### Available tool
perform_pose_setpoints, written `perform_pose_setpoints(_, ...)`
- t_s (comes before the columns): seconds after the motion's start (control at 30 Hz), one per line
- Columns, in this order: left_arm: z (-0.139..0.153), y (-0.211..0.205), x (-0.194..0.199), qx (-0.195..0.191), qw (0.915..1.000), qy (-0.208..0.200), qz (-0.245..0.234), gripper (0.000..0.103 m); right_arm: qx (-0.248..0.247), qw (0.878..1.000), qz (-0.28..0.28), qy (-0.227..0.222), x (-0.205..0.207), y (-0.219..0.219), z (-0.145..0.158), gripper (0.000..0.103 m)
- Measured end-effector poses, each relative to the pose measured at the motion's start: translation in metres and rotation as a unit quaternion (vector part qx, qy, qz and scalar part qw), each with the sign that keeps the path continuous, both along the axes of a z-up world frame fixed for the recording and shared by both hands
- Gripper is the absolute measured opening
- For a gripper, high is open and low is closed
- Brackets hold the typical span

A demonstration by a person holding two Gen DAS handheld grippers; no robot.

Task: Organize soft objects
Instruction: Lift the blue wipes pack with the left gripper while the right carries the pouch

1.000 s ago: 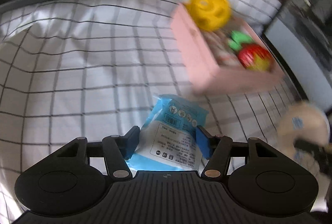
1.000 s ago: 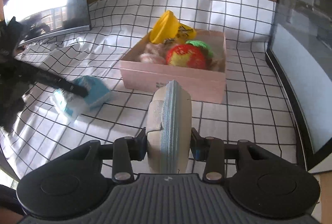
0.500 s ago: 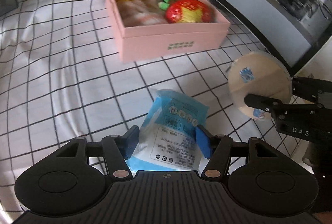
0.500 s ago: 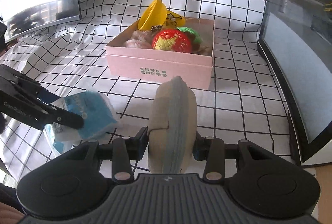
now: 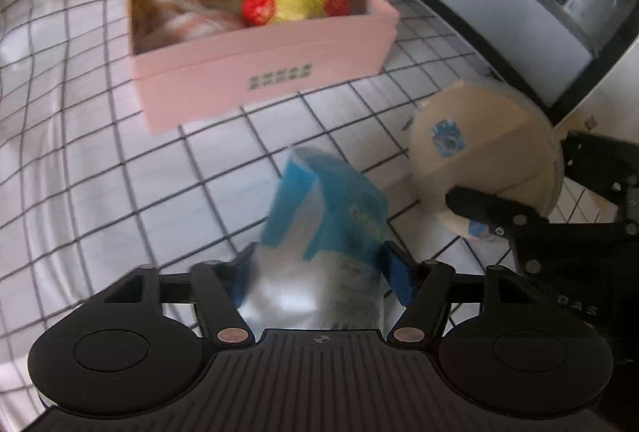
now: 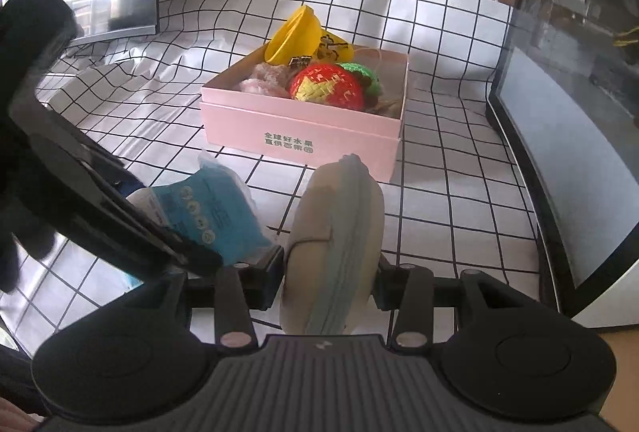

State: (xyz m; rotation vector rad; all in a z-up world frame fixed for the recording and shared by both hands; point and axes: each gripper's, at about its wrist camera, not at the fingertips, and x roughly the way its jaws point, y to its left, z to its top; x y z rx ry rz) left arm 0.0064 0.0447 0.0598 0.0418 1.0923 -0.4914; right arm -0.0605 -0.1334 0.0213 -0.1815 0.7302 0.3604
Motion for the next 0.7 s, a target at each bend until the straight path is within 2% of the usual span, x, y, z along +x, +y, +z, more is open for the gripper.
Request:
perform_pose_setpoints(0.03, 0.000, -0.004, -0.001, 0.004, 0.9999, -0.011, -0.004, 0.072, 0.001, 1.000, 0.002, 0.000, 0.000, 0.000, 0.000, 0.043)
perform_pose_setpoints(0.1, 0.000, -0.010, -0.001, 0.008, 0.9998, -0.017, -0.004, 0.064, 0.004, 1.000, 0.003, 0.000, -0.003, -0.002, 0.001, 0.043)
perform_pose_setpoints(0.2, 0.005, -0.008, -0.005, -0.013, 0.9996, -0.024, -0.004, 0.057, 0.013, 1.000, 0.000, 0.001, -0.005, -0.008, 0.005, 0.042)
perform_pose_setpoints(0.37, 0.016, -0.005, -0.020, -0.021, 0.9992, -0.026, -0.020, 0.047, 0.025, 1.000, -0.015, -0.007, -0.011, -0.023, 0.019, 0.042)
perform_pose_setpoints(0.47, 0.027, 0.000, -0.026, -0.033, 0.9986, -0.032, -0.025, 0.046, 0.034, 0.999, -0.026, -0.021, -0.015, -0.033, 0.030, 0.042)
perform_pose_setpoints(0.7, 0.077, 0.023, -0.004, -0.063, 0.9926, -0.102, 0.016, 0.046, 0.055, 0.996, -0.048, -0.044, -0.022, -0.041, 0.045, 0.042)
